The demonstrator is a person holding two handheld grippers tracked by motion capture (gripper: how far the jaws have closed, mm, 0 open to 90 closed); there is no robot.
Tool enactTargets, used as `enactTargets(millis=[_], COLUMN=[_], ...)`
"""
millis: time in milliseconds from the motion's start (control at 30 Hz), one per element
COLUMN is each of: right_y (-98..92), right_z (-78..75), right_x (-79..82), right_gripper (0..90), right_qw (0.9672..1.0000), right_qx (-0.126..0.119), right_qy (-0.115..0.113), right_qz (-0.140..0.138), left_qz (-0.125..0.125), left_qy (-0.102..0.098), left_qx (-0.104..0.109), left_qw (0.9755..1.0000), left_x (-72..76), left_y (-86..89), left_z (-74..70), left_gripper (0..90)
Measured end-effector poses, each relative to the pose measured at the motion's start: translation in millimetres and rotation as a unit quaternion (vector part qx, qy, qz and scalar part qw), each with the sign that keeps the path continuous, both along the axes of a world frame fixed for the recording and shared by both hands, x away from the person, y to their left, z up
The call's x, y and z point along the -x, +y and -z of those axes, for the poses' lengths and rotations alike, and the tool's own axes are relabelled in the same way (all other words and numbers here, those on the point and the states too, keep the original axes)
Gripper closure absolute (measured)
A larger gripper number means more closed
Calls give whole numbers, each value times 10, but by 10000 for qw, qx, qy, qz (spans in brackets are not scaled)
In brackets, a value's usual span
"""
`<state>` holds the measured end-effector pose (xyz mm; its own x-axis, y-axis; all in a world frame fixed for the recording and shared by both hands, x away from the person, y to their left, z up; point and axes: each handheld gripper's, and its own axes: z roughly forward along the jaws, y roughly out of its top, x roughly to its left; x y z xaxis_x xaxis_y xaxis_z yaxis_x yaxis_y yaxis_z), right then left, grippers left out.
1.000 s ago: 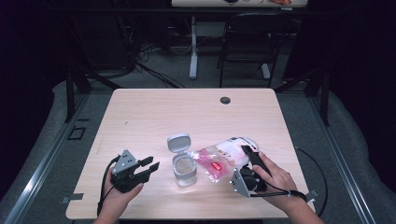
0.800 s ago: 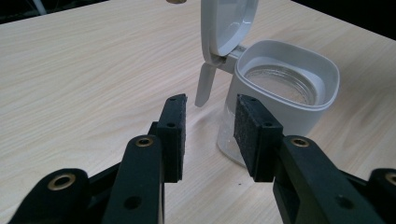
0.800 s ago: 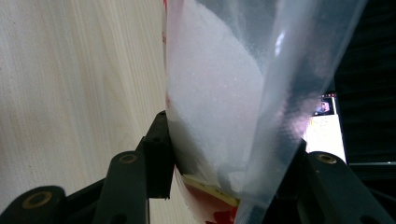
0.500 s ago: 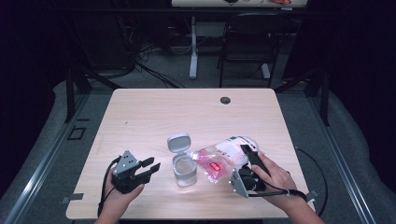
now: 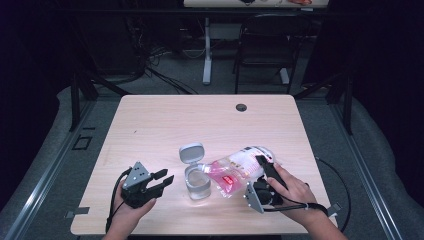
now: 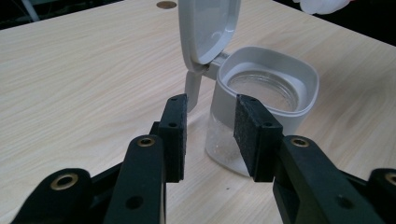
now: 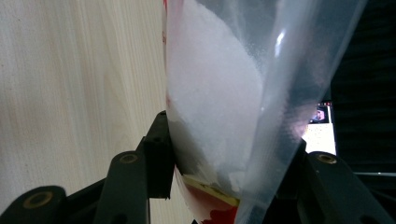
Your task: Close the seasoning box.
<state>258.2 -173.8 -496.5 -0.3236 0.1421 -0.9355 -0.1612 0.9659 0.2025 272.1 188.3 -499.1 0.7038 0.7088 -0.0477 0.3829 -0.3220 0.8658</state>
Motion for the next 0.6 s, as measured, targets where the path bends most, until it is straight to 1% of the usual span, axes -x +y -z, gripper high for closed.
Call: enactTargets(millis=[33, 133, 167, 200, 300, 333, 367, 433, 467, 500, 533, 567, 600], right_y=[4, 12, 14, 19, 29, 33, 38, 47, 52, 57, 63, 66, 69], right_z=[2, 13, 13, -5, 17, 21, 15, 32, 34, 19, 22, 40, 47], right_x=[1, -4, -4, 8, -5, -4, 0, -11, -11, -3, -2, -23, -27], right_gripper=[519, 520, 520, 520, 520, 520, 520, 521, 520, 520, 520, 521, 521], right_qw=[10000, 10000, 10000, 10000, 10000, 10000, 10000, 10000, 10000, 9999, 9999, 9999, 9999], right_qx=[-6, -87, -85, 28, -61, -54, 11, -32, -19, 113, 121, 60, 32], right_qy=[5, 2, 2, -7, -4, 5, 15, 21, 38, 40, 45, 39, 48], right_qz=[3, -48, -47, 25, -64, -64, -32, -77, -67, 0, 26, -92, -101], left_qz=[-2, 79, 92, 112, 162, 198, 221, 302, 326, 372, 417, 426, 480], left_qy=[-35, -56, -86, -87, -115, -120, -137, -192, -214, -208, -214, -219, -217], left_qx=[46, 30, 59, 49, 83, 71, 108, 101, 117, 109, 96, 101, 86], left_qw=[10000, 9999, 9999, 9999, 9998, 9997, 9996, 9993, 9992, 9990, 9989, 9988, 9986], left_x=[3, 11, 12, 12, 19, 23, 34, 54, 62, 67, 71, 75, 82], left_y=[-18, -60, -78, -90, -136, -150, -170, -208, -233, -255, -285, -307, -336], left_z=[-4, -40, -45, -54, -76, -90, -101, -136, -147, -158, -166, -167, -175], left_gripper=[652, 653, 653, 653, 653, 653, 653, 654, 654, 659, 661, 662, 662])
